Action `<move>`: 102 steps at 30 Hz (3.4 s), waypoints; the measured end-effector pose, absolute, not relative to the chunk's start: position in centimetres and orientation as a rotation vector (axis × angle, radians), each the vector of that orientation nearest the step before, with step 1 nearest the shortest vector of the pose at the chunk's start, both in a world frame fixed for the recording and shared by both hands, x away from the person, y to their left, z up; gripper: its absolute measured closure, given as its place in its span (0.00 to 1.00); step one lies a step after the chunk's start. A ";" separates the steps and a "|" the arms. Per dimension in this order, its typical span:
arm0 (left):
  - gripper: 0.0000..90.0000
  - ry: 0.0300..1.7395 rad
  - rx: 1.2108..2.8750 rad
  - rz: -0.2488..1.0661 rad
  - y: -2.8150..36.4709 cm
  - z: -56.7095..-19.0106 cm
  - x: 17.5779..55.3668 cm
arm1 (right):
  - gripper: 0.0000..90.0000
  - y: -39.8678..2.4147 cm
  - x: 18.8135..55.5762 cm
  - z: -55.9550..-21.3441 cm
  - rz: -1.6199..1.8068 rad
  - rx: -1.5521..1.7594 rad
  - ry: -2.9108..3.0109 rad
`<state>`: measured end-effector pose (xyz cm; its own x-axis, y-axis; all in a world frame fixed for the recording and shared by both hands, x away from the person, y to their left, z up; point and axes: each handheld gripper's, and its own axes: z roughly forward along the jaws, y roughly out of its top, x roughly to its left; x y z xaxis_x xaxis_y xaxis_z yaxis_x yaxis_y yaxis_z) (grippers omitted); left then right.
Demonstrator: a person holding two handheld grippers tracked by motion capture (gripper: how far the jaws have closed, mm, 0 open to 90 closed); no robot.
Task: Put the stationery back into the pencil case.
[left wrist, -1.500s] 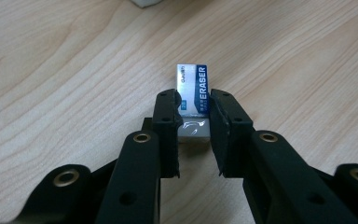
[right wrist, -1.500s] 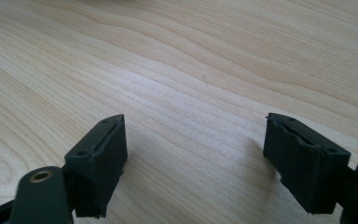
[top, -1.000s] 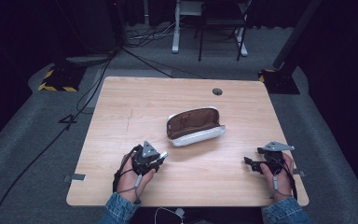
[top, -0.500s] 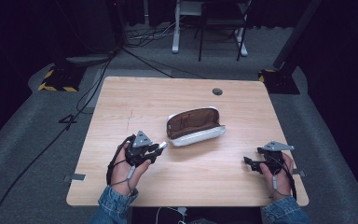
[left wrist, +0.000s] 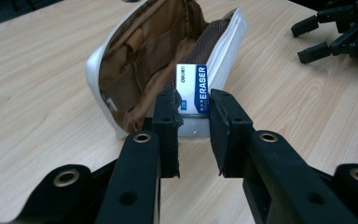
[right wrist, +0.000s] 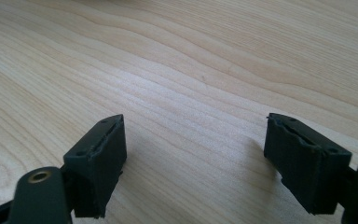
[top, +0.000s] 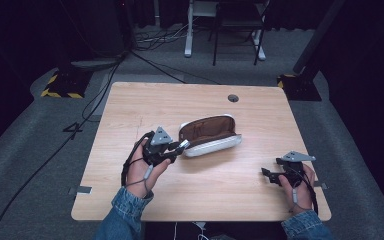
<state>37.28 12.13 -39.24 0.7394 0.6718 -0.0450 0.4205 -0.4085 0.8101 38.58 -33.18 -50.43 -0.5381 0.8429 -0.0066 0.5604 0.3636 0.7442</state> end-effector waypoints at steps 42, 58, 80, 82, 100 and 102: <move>0.81 0.754 2.171 0.349 3.5 -40.2 45.9 | 0.24 -33.2 38.6 -50.4 0.996 1.224 2.242; 0.81 0.768 2.206 0.300 2.6 -41.9 47.8 | 0.24 -33.2 38.6 -50.4 0.996 1.225 2.242; 0.65 0.760 2.203 0.294 2.5 -42.6 48.4 | 0.24 -33.2 38.6 -50.4 0.996 1.225 2.242; 0.64 0.765 2.193 0.297 2.4 -42.4 48.1 | 0.24 -33.2 38.6 -50.4 0.996 1.224 2.242; 0.58 0.724 2.129 0.304 4.5 -39.2 43.9 | 0.24 -33.2 38.6 -50.4 0.996 1.224 2.242; 0.57 0.732 2.120 0.303 5.2 -38.9 43.1 | 0.24 -33.2 38.6 -50.4 0.996 1.224 2.244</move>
